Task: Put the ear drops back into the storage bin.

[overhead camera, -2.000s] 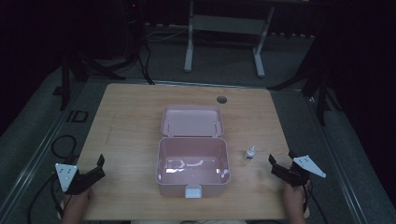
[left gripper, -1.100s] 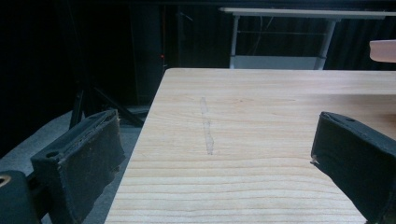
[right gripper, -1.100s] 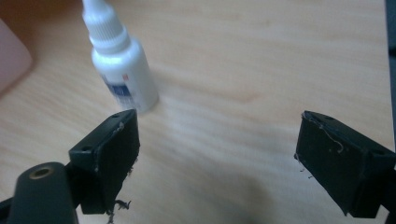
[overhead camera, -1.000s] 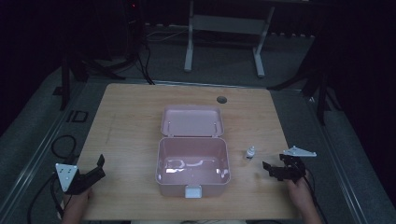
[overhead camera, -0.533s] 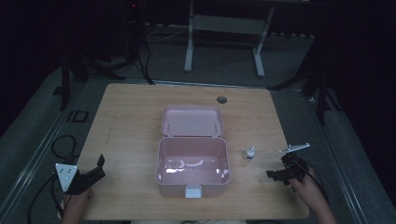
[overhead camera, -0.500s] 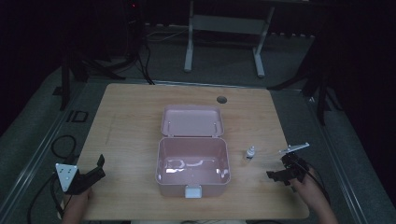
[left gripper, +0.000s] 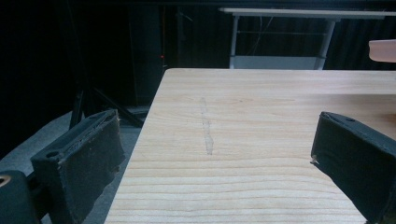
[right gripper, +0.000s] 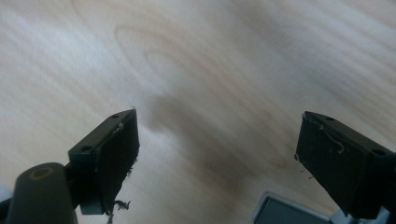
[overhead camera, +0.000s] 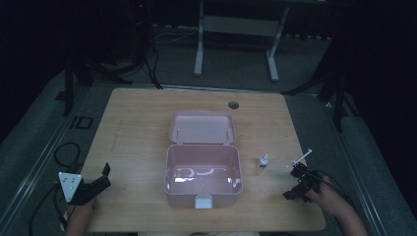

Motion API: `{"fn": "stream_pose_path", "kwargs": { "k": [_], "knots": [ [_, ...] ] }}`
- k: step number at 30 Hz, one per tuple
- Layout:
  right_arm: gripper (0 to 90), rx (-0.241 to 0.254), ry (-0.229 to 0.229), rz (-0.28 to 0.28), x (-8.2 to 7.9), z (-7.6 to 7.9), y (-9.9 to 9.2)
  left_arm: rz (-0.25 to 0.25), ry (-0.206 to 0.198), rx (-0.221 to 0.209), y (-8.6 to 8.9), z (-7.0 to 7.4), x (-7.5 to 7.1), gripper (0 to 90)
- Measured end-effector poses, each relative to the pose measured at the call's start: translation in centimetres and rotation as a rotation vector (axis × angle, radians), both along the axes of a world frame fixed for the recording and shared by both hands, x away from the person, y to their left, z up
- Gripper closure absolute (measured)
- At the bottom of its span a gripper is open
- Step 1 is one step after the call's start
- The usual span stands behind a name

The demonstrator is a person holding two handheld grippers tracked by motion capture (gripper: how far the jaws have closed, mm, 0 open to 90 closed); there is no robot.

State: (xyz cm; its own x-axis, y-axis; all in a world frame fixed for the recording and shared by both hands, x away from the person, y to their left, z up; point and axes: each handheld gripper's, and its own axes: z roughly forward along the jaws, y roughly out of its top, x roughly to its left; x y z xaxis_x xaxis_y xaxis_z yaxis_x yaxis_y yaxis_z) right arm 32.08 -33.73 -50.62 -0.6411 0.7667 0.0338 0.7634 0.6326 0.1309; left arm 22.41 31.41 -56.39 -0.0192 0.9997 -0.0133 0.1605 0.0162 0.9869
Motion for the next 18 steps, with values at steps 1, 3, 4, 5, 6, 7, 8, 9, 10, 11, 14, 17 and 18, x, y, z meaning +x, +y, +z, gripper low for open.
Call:
{"fn": "stream_pose_path", "kwargs": {
  "k": [1,3,4,5,6,7,8,9,10,11,14,17,18],
  "knots": [
    [13.7,-0.016,0.018,0.010,0.01,-0.03,0.13,0.000,0.000,-0.001,0.00,0.00,0.00,2.4],
    [13.6,-0.048,0.052,0.020,0.05,-0.06,0.39,0.001,0.000,-0.001,0.00,0.00,0.00,2.4],
    [13.6,-0.065,0.068,0.026,0.09,-0.06,0.50,0.000,0.001,-0.002,0.01,0.00,0.00,2.4],
    [13.6,-0.081,0.085,0.026,0.14,-0.04,0.62,0.000,0.001,-0.002,0.01,0.00,0.00,2.4],
    [13.6,-0.086,0.094,0.031,0.22,-0.01,0.62,0.000,0.001,-0.002,0.02,0.00,0.00,2.4],
    [13.5,-0.093,0.107,0.031,0.26,0.02,0.69,0.000,0.000,-0.002,0.02,0.00,0.00,2.4],
    [13.3,-0.101,0.116,0.036,0.30,0.04,0.73,0.000,0.000,-0.002,0.01,0.00,0.00,2.4],
    [13.1,-0.104,0.122,0.040,0.37,0.04,0.72,-0.001,0.000,-0.002,0.01,0.00,0.00,2.4],
    [12.8,-0.106,0.132,0.042,0.42,0.05,0.73,-0.001,0.000,-0.003,0.01,0.00,0.00,2.3],
    [12.0,-0.109,0.140,0.047,0.49,0.03,0.71,-0.001,0.000,-0.003,0.01,0.00,-0.01,2.3],
    [11.1,-0.110,0.147,0.056,0.60,0.01,0.72,-0.001,0.000,-0.003,0.01,0.00,-0.01,2.4],
    [11.1,-0.102,0.150,0.065,0.69,0.02,0.70,-0.001,0.001,-0.003,0.01,0.00,-0.01,2.4],
    [11.1,-0.094,0.149,0.064,0.77,0.02,0.69,0.000,0.001,-0.002,0.01,0.00,-0.01,2.3]
  ]
}}
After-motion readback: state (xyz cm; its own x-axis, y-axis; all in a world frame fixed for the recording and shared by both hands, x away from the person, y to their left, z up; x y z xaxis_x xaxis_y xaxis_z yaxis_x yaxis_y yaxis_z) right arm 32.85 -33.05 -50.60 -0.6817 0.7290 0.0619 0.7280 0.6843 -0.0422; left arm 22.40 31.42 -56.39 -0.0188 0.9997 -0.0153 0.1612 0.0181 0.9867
